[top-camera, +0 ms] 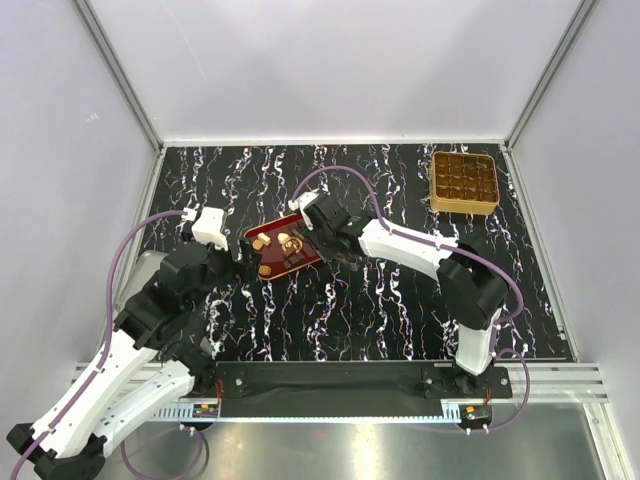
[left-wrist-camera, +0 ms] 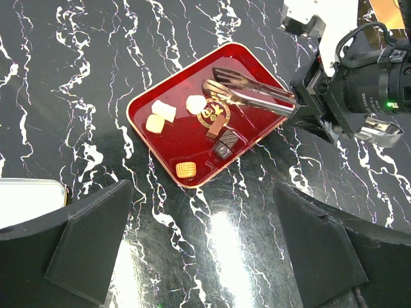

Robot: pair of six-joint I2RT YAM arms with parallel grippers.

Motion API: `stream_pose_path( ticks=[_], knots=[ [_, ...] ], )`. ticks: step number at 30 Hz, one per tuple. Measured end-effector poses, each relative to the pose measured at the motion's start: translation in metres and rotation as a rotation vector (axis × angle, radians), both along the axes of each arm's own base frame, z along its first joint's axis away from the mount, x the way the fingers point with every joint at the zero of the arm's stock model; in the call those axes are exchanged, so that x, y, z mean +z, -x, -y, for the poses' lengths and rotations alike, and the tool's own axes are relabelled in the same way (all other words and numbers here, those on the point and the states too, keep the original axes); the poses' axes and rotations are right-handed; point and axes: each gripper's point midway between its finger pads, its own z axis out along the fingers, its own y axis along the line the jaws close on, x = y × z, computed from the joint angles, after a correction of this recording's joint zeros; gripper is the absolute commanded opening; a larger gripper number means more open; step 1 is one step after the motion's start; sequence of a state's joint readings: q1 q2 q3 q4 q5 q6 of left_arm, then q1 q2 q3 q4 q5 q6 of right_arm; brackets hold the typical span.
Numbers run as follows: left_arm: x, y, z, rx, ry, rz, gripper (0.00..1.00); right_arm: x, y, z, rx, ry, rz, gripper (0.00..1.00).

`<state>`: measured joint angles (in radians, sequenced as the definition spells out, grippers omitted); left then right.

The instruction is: Pack the chocolate

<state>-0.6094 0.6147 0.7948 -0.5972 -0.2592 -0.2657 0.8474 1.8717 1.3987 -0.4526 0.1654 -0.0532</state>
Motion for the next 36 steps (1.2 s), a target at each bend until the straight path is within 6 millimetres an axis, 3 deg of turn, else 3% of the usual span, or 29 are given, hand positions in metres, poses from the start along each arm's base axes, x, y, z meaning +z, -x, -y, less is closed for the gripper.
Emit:
stream_pose_path(
  ticks=[13,24,28,32,36],
  knots=[
    [0.0,0.0,0.0,0.001,0.0,0.001,0.99,0.002,0.002,0.0,-0.006,-0.003,-0.003,0.39],
    [0.002,0.001,-0.001,0.001,0.005,0.007,0.99,0.051,-0.008,-0.001,-0.051,-0.049,0.064,0.37],
    [0.002,0.001,-0.001,0.002,0.004,0.007,0.99,0.065,-0.016,0.008,-0.084,-0.047,0.083,0.36],
    [0.002,0.001,-0.001,0.001,0.004,0.007,0.99,0.071,-0.042,0.051,-0.214,-0.034,0.078,0.36],
    [0.002,0.001,-0.001,0.001,0.005,0.007,0.99,0.081,-0.084,0.134,-0.444,-0.027,0.093,0.37]
  ],
)
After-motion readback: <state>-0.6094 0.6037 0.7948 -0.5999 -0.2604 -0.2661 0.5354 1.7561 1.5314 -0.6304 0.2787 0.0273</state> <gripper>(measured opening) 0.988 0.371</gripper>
